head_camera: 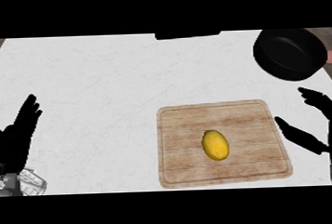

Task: Pick the lemon from the cutting board and place it in the pot

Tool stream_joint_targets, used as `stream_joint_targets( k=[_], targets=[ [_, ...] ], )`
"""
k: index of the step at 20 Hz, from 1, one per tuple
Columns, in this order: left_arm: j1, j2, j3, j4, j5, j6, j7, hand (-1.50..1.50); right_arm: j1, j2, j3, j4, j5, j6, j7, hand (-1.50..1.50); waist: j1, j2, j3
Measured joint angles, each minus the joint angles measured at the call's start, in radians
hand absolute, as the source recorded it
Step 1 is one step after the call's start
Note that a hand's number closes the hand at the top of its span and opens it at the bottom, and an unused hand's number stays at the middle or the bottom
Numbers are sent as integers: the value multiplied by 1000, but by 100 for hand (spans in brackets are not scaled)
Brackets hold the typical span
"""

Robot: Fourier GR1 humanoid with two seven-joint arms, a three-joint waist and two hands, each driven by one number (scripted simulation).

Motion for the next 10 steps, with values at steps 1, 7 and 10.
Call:
stream_joint_targets(
  k=[1,7,10],
  targets=[
    [7,4,-1,-8,-6,2,-2,0,55,10,10,-41,37,-40,-12,-150,0,-1,0],
    [1,4,-15,-22,-41,6,-29,0,311,49,123,-348,250,-128,104,-150,28,6,2],
    [-6,3,-26,-32,-50,-1,-19,0,360,34,177,-452,338,-63,234,-150,45,10,2]
  ],
)
